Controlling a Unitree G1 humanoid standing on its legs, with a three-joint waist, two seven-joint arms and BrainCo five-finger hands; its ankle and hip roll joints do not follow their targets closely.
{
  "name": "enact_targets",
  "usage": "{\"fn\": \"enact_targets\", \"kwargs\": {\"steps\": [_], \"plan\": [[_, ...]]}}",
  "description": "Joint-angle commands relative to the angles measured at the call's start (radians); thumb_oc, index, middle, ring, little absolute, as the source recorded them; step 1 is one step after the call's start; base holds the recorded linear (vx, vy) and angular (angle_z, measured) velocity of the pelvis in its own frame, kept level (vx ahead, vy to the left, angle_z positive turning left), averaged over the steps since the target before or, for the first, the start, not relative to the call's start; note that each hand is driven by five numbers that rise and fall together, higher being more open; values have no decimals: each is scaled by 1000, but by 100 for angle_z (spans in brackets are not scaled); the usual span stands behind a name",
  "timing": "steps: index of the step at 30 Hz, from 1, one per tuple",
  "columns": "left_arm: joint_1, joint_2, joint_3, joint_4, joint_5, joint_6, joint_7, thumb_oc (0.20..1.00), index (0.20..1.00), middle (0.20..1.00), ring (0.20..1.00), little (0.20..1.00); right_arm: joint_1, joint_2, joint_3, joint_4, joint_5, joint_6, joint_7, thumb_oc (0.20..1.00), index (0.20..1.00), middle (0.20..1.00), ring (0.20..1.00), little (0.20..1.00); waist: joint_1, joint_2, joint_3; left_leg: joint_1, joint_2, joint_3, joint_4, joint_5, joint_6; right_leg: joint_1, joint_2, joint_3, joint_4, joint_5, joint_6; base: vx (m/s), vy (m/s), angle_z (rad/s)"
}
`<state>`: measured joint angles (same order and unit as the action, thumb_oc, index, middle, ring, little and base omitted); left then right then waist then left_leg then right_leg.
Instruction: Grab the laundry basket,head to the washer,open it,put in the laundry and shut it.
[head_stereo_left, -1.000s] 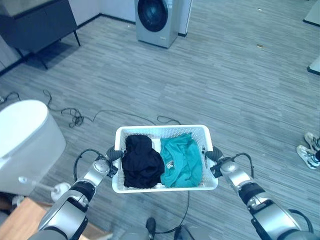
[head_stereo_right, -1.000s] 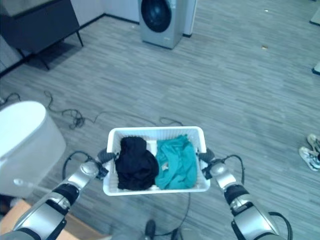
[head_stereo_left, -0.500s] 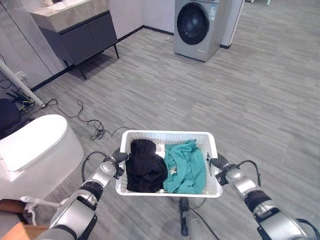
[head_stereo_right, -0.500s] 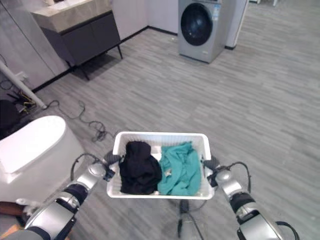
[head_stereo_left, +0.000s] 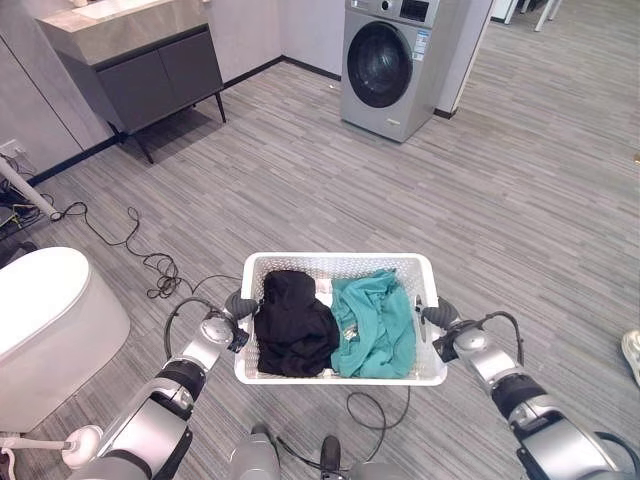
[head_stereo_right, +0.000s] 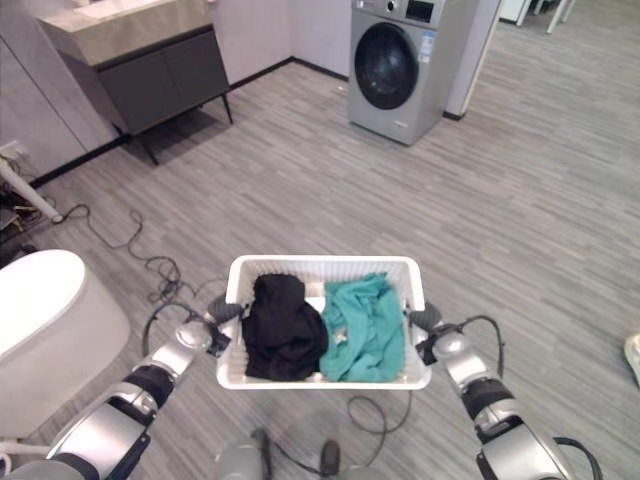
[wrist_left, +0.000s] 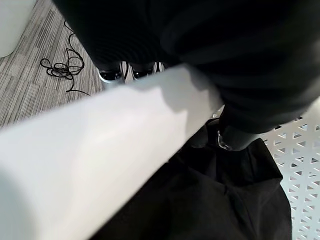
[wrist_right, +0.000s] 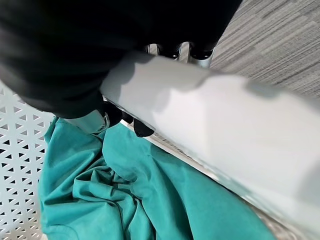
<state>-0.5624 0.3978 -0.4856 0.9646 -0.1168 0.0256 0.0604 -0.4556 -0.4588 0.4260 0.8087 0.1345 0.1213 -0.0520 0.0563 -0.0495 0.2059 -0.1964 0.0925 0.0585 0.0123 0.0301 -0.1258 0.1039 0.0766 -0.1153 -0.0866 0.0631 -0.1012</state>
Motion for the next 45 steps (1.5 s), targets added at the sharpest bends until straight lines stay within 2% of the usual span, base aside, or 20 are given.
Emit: {"fn": "enact_targets", "kwargs": {"steps": [1, 2, 11, 14, 15, 18, 19, 20, 21, 22, 23, 27, 29, 30, 31, 33, 37, 41, 42, 45], "plan": [[-92, 32, -22, 0, -9, -54, 22, 200, 200, 200, 200, 200, -26, -7, -8, -79, 44, -117, 28, 200, 200, 200, 200, 200, 63, 33, -42, -6, -22, -24, -15, 115, 50, 24, -82, -58, 14, -64, 175, 383, 29, -19], [-85, 45, -23, 2, -21, -57, 19, 200, 200, 200, 200, 200, -40, 10, 1, -61, 44, -124, 24, 200, 200, 200, 200, 200, 96, 42, -31, -61, -43, -102, -99, 145, 30, 58, -55, -25, 33, -103, 162, 381, 29, -6], [-64, 73, -32, -12, -19, -55, 17, 200, 200, 200, 200, 200, -35, 38, -4, -52, 51, -122, 15, 200, 200, 200, 200, 200, 129, 33, -51, -74, -23, -94, -29, 189, 60, 158, -39, 42, 88, -213, 150, 363, 118, -27], [-62, 78, -44, -10, -14, -57, 12, 200, 200, 200, 200, 200, -33, 47, -9, -37, 48, -122, 15, 200, 200, 200, 200, 200, 135, 15, -75, -76, -38, -92, 39, 170, 77, 171, -64, 55, 124, -226, 164, 360, 182, -39], [-65, 86, -50, -17, -10, -59, 16, 200, 200, 200, 200, 200, -22, 54, -20, -45, 43, -122, 13, 200, 200, 200, 200, 200, 135, -2, -92, -80, -55, -69, 103, 126, 100, 164, -90, 58, 195, -223, 185, 406, 226, -45], [-74, 98, -58, -25, -6, -56, 20, 200, 200, 200, 200, 200, -18, 52, -35, -60, 44, -121, 11, 200, 200, 200, 200, 200, 131, -15, -106, -59, -82, -53, 133, 70, 133, 121, -116, 66, 332, -143, 225, 364, 238, -13], [-79, 106, -60, -34, 0, -53, 22, 200, 200, 200, 200, 200, -13, 52, -48, -73, 38, -115, 12, 200, 200, 200, 200, 200, 114, -9, -110, -14, -106, -44, 134, 27, 169, 40, -132, 88, 519, -18, 261, 202, 164, -5], [-79, 105, -60, -34, 0, -53, 22, 200, 200, 200, 200, 200, -13, 52, -47, -73, 38, -115, 12, 200, 200, 200, 200, 200, 114, -9, -110, -15, -106, -44, 134, 27, 169, 39, -131, 88, 519, -17, 261, 411, 345, -5], [-79, 100, -61, -35, -1, -51, 22, 200, 200, 200, 200, 200, -23, 60, -46, -63, 34, -114, 16, 200, 200, 200, 200, 200, 91, 21, -105, 46, -112, -42, 123, -5, 198, -43, -132, 90, 700, 68, 271, 204, 181, 5], [-79, 100, -61, -35, -1, -51, 22, 200, 200, 200, 200, 200, -23, 60, -46, -63, 34, -114, 16, 200, 200, 200, 200, 200, 92, 20, -105, 46, -113, -40, 123, -5, 198, -46, -133, 92, 705, 65, 271, 463, 361, -6], [-85, 97, -59, -35, -7, -50, 22, 200, 200, 200, 200, 200, -34, 65, -42, -51, 30, -115, 19, 200, 200, 200, 200, 200, 67, 57, -99, 127, -111, -40, 91, -25, 215, -167, -155, 38, 798, 44, 253, 340, 227, -20], [-88, 93, -66, -35, -8, -51, 18, 200, 200, 200, 200, 200, -41, 52, -39, -47, 38, -113, 20, 200, 200, 200, 200, 200, 17, 72, -79, 204, -138, -69, 80, -55, 214, -283, -131, -3, 689, -14, 233, 376, 111, -7], [-86, 88, -58, -31, -3, -53, 17, 200, 200, 200, 200, 200, -36, 42, -38, -57, 43, -111, 21, 200, 200, 200, 200, 200, -13, 58, -77, 254, -164, -93, 87, -112, 189, -306, -167, -1, 363, -40, 230, 413, -68, 22], [-86, 88, -58, -30, -3, -53, 17, 200, 200, 200, 200, 200, -36, 42, -37, -57, 43, -111, 21, 200, 200, 200, 200, 200, -15, 62, -74, 259, -159, -96, 88, -117, 189, -295, -163, -6, 354, -38, 229, 485, -124, 10], [-85, 79, -41, -29, 11, -55, 22, 200, 200, 200, 200, 200, -13, 28, -52, -74, 44, -106, 22, 200, 200, 200, 200, 200, -45, 55, -72, 298, -174, -134, 100, -166, 176, -334, -182, 101, 174, 8, 254, 530, -124, 18], [-85, 70, -35, -18, 32, -56, 25, 200, 200, 200, 200, 200, 11, 23, -70, -78, 37, -105, 25, 200, 200, 200, 200, 200, -62, 58, -63, 342, -172, -160, 120, -215, 168, -371, -207, 167, 66, 62, 281, 534, -128, 49], [-74, 59, -42, -1, 60, -54, 21, 200, 200, 200, 200, 200, 48, 17, -87, -66, 37, -99, 43, 200, 200, 200, 200, 200, -81, 47, -98, 442, -136, -187, 98, -244, 137, -334, -228, 91, 54, 120, 291, 567, -227, 60], [-66, 51, -37, 15, 57, -57, 21, 200, 200, 200, 200, 200, 71, -2, -92, -73, 35, -95, 52, 200, 200, 200, 200, 200, -104, 56, -139, 478, -38, -206, 138, -178, 86, -321, -181, 77, 121, 123, 272, 495, -331, 58], [-58, 56, -34, 16, 51, -55, 22, 200, 200, 200, 200, 200, 81, -9, -92, -77, 44, -100, 49, 200, 200, 200, 200, 200, -103, 55, -159, 434, 22, -195, 260, -69, 64, -280, -142, 40, 137, 89, 241, 420, -386, 44], [-57, 77, -27, 0, 35, -55, 13, 200, 200, 200, 200, 200, 79, -22, -97, -83, 48, -101, 48, 200, 200, 200, 200, 200, -88, 33, -152, 327, 51, -158, 491, 23, 79, -216, -122, 18, 130, 57, 196, 314, -357, 6]]}}
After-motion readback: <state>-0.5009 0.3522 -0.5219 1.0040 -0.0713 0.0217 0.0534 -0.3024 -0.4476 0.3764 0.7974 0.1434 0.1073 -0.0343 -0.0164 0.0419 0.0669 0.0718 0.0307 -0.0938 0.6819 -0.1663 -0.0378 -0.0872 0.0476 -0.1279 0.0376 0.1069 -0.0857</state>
